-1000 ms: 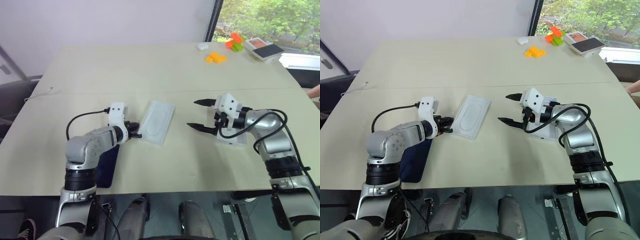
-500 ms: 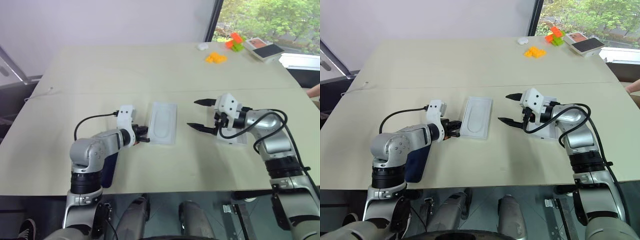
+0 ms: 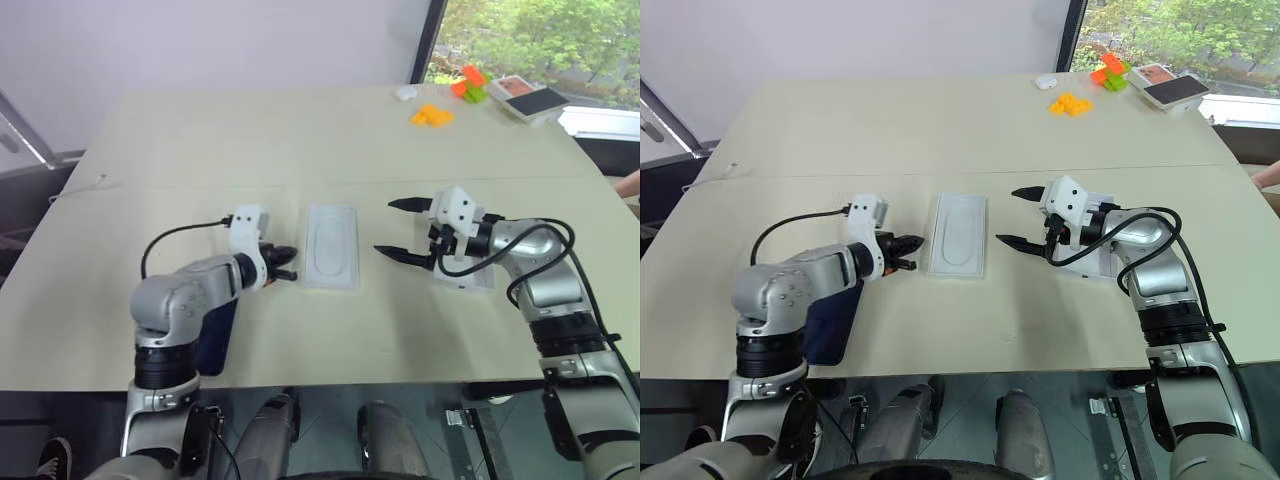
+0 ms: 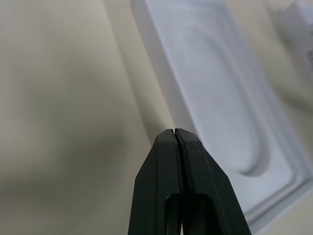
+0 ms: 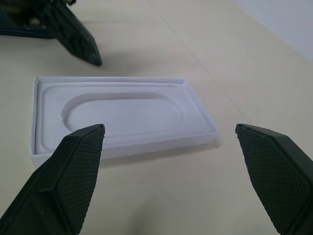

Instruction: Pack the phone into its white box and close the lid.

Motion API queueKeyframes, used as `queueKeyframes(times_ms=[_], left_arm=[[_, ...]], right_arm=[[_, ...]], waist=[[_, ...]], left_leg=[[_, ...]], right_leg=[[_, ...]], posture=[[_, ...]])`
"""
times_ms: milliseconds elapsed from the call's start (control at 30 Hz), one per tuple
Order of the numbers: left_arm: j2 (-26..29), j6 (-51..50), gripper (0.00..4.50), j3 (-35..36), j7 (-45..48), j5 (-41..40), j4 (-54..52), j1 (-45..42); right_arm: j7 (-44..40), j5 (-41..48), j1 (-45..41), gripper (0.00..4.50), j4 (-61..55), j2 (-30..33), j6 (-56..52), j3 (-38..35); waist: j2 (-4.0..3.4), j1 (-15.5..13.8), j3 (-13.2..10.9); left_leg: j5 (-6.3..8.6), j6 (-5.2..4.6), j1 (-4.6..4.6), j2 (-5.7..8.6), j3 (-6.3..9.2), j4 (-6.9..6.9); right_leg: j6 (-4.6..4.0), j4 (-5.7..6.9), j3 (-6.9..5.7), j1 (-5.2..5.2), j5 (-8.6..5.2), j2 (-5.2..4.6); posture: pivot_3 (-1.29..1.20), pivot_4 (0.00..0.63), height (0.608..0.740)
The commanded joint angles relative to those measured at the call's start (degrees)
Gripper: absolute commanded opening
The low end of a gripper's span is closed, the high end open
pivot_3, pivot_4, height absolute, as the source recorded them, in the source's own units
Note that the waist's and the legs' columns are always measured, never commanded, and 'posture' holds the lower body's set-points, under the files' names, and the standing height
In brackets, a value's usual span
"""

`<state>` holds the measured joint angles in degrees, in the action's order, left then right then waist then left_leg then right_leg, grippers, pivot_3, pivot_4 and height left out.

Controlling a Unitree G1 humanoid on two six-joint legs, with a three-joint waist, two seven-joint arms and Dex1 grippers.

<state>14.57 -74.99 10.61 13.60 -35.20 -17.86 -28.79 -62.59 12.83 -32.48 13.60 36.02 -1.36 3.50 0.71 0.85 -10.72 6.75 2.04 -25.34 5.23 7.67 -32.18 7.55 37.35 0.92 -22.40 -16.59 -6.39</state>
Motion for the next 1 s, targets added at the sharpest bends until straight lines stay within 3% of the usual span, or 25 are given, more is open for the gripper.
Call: queueKeyframes(times_ms=[33, 100, 233, 267, 333, 567, 600, 700, 933, 1000], left_arm=[[7.1, -1.5, 0.08, 4.9, 3.1, -2.5, -4.8, -1.6], [12.1, -1.2, 0.08, 6.8, 5.2, -2.8, -5.1, -0.7], [16.3, -1.5, 0.08, 10.9, 7.6, -4.9, -3.6, 1.5], [16.5, -1.8, 0.31, 13.2, 8.1, -5.9, -2.8, 1.8], [16.9, -2.1, 0.92, 18.2, 8.9, -8.0, -1.6, 2.5], [24.9, -4.1, 4.44, 30.7, 19.1, -16.4, 0.7, 14.1], [25.6, -5.4, 4.44, 33.1, 20.1, -18.4, 1.9, 15.5], [28.2, -9.5, 4.50, 39.4, 23.6, -23.3, 6.2, 20.2], [33.1, -7.9, 4.50, 41.4, 29.6, -23.8, 12.4, 30.9], [33.7, -5.7, 4.50, 39.6, 32.2, -22.8, 11.9, 34.1]], right_arm=[[-0.4, 2.5, -1.0, 4.50, -3.3, 0.5, -1.7, -2.1], [-0.3, 3.0, -1.4, 4.50, -4.2, 0.3, -2.9, -2.0], [0.9, 5.2, -1.2, 4.50, -8.4, -2.0, -7.6, -1.2], [1.0, 5.8, -0.6, 4.50, -10.4, -2.7, -8.8, -0.6], [2.4, 6.7, 0.0, 4.50, -14.1, -4.5, -11.0, 0.0], [7.8, 6.4, 0.3, 4.50, -22.1, -9.7, -15.7, 2.8], [7.8, 5.7, 0.6, 4.50, -22.7, -9.7, -15.6, 3.7], [9.0, 6.1, 0.9, 3.58, -24.2, -11.2, -17.0, 5.2], [10.9, 0.1, 2.2, 0.14, -24.7, -13.8, -9.9, 11.0], [11.1, -5.0, 2.9, 0.06, -24.3, -13.7, -4.4, 14.8]], waist=[[-0.01, 0.1, 0.0], [-0.02, 0.4, 0.0], [-0.02, 0.0, 0.0], [-0.03, 0.0, 0.0], [-0.02, -0.1, 0.0], [-0.02, 0.5, 0.0], [-0.02, 0.5, 0.0], [-0.01, 0.2, 0.0], [0.03, 0.1, 0.0], [0.03, 0.2, 0.0]], left_leg=[[0.00, 0.00, 0.01, 0.00, 0.01, 0.01], [0.00, 0.00, 0.02, -0.04, 0.00, 0.05], [0.01, 0.00, 0.02, -0.03, 0.06, 0.07], [0.01, 0.00, 0.01, -0.03, 0.08, 0.06], [0.01, 0.01, -0.01, -0.03, 0.13, 0.06], [0.07, 0.09, 0.00, -0.06, 0.11, 0.12], [0.07, 0.10, 0.00, -0.08, 0.09, 0.16], [0.09, 0.13, 0.00, -0.12, 0.14, 0.17], [0.12, 0.16, 0.00, -0.12, 0.13, 0.15], [0.12, 0.16, -0.03, -0.12, 0.12, 0.16]], right_leg=[[0.00, 0.01, 0.00, 0.00, 0.00, 0.01], [0.00, 0.01, 0.05, -0.03, 0.00, 0.03], [-0.01, -0.02, 0.09, -0.04, -0.01, 0.01], [-0.02, -0.02, 0.09, -0.04, -0.01, 0.01], [-0.04, -0.01, 0.08, -0.06, -0.01, 0.02], [-0.24, -0.01, 0.15, -0.14, -0.10, 0.02], [-0.27, -0.02, 0.17, -0.18, -0.11, 0.03], [-0.32, -0.01, 0.14, -0.30, -0.12, 0.03], [-0.51, -0.21, 0.16, -0.35, -0.06, -0.17], [-0.53, -0.24, 0.22, -0.36, -0.04, -0.21]], posture=[[0.00, 0.150, 0.740], [0.00, 0.150, 0.740], [0.00, 0.150, 0.740], [0.00, 0.150, 0.740], [0.00, 0.150, 0.740], [0.00, 0.150, 0.740], [0.00, 0.150, 0.740], [0.00, 0.150, 0.740], [0.00, 0.150, 0.740], [0.00, 0.150, 0.740]])
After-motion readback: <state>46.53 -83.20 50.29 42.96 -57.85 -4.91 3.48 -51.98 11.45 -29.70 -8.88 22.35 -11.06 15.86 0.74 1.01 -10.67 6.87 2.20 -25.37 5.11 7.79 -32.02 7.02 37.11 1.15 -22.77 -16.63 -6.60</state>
